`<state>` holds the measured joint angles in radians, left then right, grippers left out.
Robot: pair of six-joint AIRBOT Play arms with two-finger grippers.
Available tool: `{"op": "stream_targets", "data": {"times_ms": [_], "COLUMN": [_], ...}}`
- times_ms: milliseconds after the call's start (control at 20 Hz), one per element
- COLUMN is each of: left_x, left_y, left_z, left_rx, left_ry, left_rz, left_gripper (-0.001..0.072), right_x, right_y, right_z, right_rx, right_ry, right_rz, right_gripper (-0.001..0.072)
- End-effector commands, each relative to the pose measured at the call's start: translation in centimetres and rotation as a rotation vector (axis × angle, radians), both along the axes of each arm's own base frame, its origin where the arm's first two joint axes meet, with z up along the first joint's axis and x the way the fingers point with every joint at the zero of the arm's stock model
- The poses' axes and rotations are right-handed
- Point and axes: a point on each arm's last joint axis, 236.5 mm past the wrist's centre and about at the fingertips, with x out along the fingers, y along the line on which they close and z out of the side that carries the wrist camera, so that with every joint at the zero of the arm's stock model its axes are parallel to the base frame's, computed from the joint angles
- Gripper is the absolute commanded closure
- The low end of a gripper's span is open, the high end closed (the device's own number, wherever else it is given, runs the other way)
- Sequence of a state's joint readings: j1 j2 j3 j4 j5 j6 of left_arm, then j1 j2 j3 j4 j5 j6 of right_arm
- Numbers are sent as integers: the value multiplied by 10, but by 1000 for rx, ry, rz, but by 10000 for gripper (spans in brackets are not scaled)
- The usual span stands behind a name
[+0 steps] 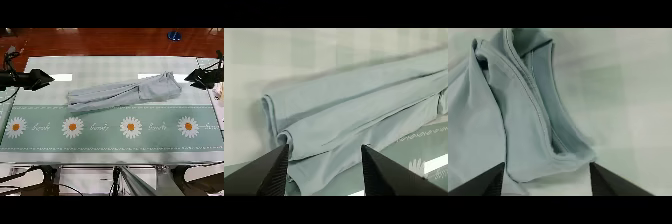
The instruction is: Fold the shirts.
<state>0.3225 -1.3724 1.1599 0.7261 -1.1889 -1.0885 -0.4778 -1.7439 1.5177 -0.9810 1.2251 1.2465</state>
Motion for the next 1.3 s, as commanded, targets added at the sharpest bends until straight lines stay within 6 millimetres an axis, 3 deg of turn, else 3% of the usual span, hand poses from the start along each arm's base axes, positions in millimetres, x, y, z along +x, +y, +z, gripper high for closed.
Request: {"op": "stream_targets", "data": {"times_ms": [0,350,550,600,650,850,1000,1050,1100,1150,1250], "left_x": [-3,-12,-16,-16,-17,-17,-17,-18,-19,-20,-20], "left_y": [-25,-69,-85,-87,-88,-88,-89,-92,-98,-108,-134], "left_z": [1,1,2,2,1,2,2,2,4,7,19], "left_rx": [8,7,7,7,7,7,5,3,-9,-31,-95], "left_ry": [-14,-14,-15,-15,-15,-15,-14,-15,-16,-19,-39], "left_rz": [-78,-183,-221,-226,-228,-230,-232,-237,-246,-255,-271], "left_gripper": [159,158,159,159,158,159,186,243,435,570,589], "right_x": [5,42,47,46,46,48,43,40,34,27,11], "right_y": [10,25,70,84,94,109,105,103,101,97,91], "right_z": [-24,-55,-76,-78,-78,-47,1,19,32,43,62], "right_rx": [125,257,258,261,254,277,281,272,246,207,121], "right_ry": [35,-18,21,30,21,-28,-69,-82,-81,-74,-52], "right_rz": [-8,-115,-41,-12,25,141,195,198,202,207,226], "right_gripper": [116,119,125,141,211,651,683,683,683,684,684]}}
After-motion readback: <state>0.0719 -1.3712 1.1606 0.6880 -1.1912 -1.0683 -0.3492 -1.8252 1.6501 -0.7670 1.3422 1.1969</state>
